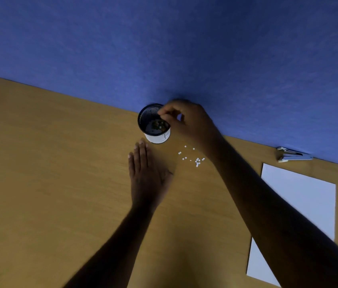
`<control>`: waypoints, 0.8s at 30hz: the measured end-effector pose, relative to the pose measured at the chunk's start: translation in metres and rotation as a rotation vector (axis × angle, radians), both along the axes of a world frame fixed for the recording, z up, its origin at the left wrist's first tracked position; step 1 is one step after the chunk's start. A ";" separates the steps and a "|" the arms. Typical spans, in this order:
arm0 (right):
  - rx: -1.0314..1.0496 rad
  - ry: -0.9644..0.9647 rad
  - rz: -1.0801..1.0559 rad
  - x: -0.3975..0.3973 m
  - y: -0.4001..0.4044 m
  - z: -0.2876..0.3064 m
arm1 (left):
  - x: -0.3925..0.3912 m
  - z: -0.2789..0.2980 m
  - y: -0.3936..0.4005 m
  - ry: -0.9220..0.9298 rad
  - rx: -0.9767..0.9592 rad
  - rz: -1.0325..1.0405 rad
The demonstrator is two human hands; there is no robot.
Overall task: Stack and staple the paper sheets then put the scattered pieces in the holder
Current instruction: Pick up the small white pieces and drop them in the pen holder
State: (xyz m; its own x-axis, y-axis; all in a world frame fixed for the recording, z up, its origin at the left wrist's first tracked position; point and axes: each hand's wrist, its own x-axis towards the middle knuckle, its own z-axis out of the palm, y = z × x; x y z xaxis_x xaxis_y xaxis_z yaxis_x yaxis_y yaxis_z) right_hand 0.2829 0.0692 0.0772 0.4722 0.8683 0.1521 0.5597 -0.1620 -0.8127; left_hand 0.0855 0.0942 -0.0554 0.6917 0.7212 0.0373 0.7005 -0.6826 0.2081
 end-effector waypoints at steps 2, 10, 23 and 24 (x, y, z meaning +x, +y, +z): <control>0.028 0.132 -0.114 -0.003 -0.022 -0.003 | -0.001 -0.002 0.001 -0.007 0.004 -0.004; -0.001 0.586 -0.347 -0.005 -0.093 -0.068 | 0.000 -0.004 0.001 -0.004 0.007 -0.002; -0.138 0.249 -0.291 -0.005 -0.113 -0.084 | -0.001 -0.003 0.001 0.014 0.006 -0.002; -0.140 0.219 -0.289 -0.003 -0.116 -0.083 | -0.001 -0.003 0.001 0.013 0.006 -0.003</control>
